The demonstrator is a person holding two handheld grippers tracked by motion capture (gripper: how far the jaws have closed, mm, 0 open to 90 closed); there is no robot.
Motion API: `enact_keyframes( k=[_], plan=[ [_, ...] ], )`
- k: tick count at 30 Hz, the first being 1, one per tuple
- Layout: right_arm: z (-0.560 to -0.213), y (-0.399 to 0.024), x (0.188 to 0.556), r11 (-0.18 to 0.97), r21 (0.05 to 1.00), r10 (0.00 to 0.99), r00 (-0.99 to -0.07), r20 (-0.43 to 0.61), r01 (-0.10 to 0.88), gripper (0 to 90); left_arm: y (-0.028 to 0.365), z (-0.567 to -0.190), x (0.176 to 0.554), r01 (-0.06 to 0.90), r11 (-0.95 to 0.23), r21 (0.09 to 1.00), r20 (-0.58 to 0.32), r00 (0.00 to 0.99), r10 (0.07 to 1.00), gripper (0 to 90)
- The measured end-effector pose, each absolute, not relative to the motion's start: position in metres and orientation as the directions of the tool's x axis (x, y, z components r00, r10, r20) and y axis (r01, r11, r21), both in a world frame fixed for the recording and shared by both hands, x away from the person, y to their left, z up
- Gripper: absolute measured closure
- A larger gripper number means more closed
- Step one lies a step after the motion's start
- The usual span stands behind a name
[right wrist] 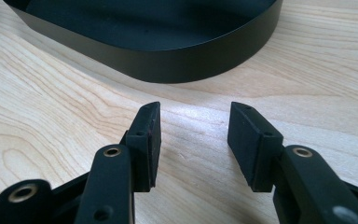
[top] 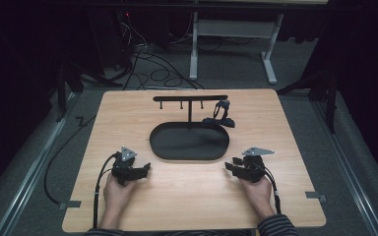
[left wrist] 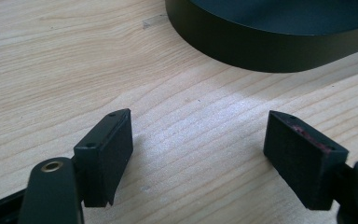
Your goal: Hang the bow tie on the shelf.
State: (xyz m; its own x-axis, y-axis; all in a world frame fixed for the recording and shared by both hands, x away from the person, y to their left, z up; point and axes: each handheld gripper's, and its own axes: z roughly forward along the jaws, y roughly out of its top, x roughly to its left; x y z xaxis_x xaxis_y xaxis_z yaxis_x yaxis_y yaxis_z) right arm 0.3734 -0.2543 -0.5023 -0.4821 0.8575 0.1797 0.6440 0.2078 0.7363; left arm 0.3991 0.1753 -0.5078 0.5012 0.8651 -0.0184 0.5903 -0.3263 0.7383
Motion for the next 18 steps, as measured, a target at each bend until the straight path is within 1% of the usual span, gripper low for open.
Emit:
enact_keyframes(
  k=[8,12,18],
  plan=[
    [-0.502,-0.255,0.371,0.237,0.737,0.859,-0.491,0.146,0.632,54.6,0.175,-0.508,0.399,0.590,-0.326,0.738,-0.019,0.501,0.865,24.4],
    [-0.502,-0.251,0.369,0.289,0.741,0.857,-0.508,0.081,0.606,52.0,0.175,-0.508,0.399,0.590,-0.326,0.738,-0.019,0.501,0.865,24.4],
    [-0.502,-0.244,0.366,0.348,0.736,0.851,-0.525,0.012,0.581,47.7,0.175,-0.508,0.399,0.590,-0.326,0.738,-0.019,0.502,0.865,24.3]
  ],
)
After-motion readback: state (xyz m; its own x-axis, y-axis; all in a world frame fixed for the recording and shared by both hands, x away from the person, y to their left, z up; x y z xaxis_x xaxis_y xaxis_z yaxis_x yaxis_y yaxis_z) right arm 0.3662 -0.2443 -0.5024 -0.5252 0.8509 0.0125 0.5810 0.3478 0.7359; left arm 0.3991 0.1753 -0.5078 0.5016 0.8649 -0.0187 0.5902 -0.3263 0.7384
